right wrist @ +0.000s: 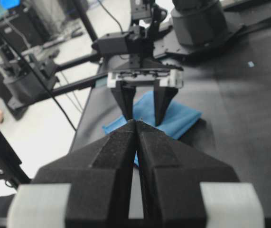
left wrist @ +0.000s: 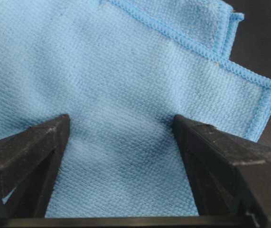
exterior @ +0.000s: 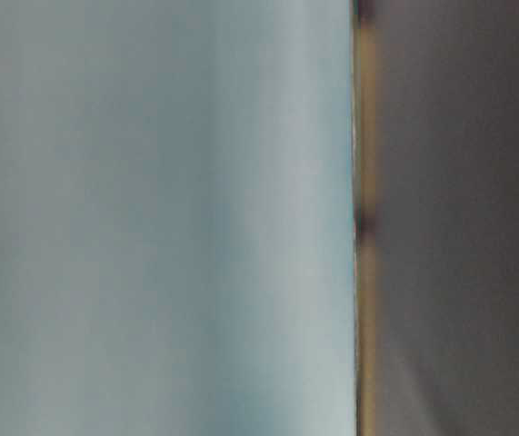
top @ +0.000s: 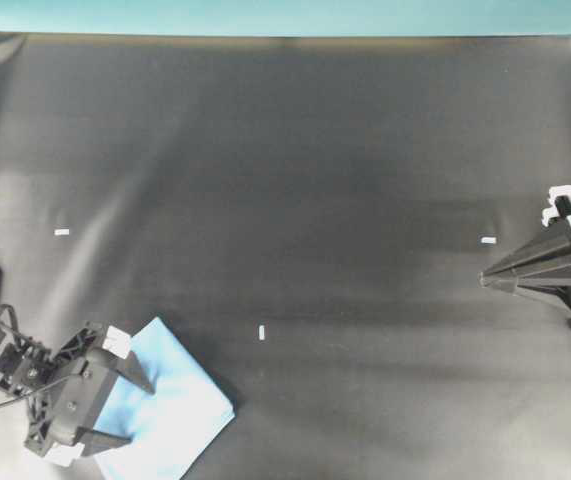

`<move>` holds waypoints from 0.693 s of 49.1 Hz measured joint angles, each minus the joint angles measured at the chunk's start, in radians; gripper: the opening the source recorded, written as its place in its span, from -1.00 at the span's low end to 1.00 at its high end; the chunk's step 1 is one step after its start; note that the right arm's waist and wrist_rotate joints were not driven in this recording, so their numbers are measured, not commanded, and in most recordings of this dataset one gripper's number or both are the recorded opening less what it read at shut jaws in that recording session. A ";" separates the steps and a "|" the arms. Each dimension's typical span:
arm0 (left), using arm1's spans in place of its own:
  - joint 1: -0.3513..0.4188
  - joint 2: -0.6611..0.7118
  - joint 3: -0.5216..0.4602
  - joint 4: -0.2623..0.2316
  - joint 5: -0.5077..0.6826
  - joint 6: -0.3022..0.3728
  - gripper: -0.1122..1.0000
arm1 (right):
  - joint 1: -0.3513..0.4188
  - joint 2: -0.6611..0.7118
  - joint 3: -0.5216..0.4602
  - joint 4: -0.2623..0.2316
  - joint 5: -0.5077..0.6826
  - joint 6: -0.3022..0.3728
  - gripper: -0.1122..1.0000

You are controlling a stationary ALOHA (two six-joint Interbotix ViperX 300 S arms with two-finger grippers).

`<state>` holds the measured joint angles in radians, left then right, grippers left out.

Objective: Push a blue cloth with the left arm to wipe the desk.

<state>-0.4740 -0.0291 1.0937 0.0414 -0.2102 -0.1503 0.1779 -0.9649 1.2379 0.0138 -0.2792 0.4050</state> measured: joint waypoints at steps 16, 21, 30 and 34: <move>0.005 -0.193 0.005 -0.002 0.015 0.091 0.74 | 0.000 0.000 0.000 0.000 -0.002 0.000 -0.79; 0.023 -0.261 0.014 0.000 0.017 0.124 0.74 | 0.000 0.000 0.002 0.000 -0.002 0.000 -0.79; 0.037 -0.356 0.044 -0.002 0.018 0.146 0.74 | -0.002 0.000 0.008 -0.002 0.002 0.000 -0.79; 0.038 -0.385 0.058 0.000 0.018 0.146 0.74 | 0.000 0.000 0.015 0.000 0.002 0.000 -0.79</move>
<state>-0.4357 -0.4142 1.1520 0.0414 -0.1917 -0.0046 0.1779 -0.9649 1.2533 0.0138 -0.2777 0.4050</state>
